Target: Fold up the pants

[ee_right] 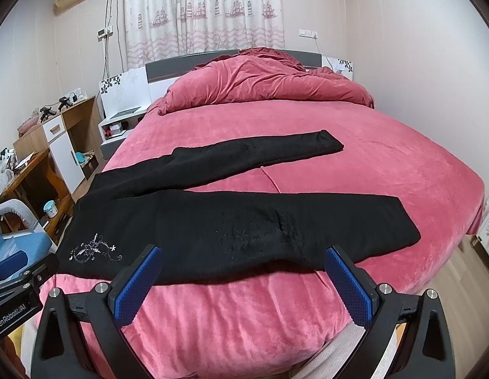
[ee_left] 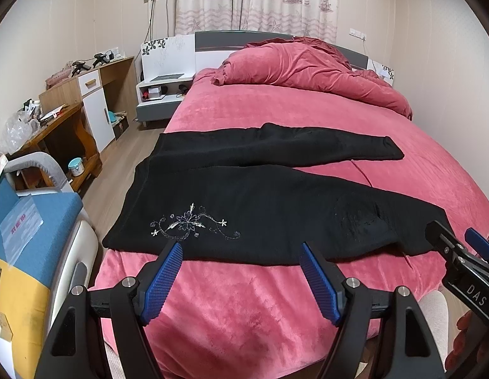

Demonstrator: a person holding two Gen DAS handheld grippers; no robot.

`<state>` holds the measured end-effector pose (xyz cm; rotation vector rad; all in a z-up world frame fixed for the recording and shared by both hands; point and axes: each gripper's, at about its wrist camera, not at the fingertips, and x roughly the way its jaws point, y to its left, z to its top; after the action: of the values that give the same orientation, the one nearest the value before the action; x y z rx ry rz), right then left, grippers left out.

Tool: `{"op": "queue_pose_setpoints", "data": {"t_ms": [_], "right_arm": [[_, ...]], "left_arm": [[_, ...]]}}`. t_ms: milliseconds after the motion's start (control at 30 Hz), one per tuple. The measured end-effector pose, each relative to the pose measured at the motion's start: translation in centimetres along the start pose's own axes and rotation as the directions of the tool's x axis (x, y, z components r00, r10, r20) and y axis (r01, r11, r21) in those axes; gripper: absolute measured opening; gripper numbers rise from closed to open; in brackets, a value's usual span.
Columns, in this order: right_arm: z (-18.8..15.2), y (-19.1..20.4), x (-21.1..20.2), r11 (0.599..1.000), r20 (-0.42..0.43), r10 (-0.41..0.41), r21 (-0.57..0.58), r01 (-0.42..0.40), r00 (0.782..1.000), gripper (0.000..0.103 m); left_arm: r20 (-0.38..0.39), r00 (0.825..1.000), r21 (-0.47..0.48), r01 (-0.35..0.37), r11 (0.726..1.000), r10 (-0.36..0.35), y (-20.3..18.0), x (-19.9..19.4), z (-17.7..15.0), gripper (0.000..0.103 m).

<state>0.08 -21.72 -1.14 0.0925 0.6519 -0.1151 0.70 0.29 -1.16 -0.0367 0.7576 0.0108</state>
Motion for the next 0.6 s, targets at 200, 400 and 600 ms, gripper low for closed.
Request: {"op": "queue_pose_setpoints", "data": {"t_ms": [200, 400, 600], "right_arm": [[-0.11, 0.04, 0.16, 1.000, -0.009, -0.001, -0.001, 0.001, 1.000, 0.103], [-0.04, 0.06, 0.25, 1.000, -0.011, 0.000, -0.002, 0.000, 1.000, 0.103], [-0.13, 0.08, 0.31, 1.000, -0.013, -0.002, -0.002, 0.002, 1.000, 0.103]], "left_arm": [[-0.005, 1.000, 0.001, -0.003, 1.000, 0.003, -0.04, 0.15, 0.01, 0.078], [-0.012, 1.000, 0.000, -0.004, 1.000, 0.004, -0.14, 0.54, -0.06, 0.078], [-0.017, 1.000, -0.003, -0.007, 1.000, 0.007, -0.11, 0.77, -0.12, 0.078]]}}
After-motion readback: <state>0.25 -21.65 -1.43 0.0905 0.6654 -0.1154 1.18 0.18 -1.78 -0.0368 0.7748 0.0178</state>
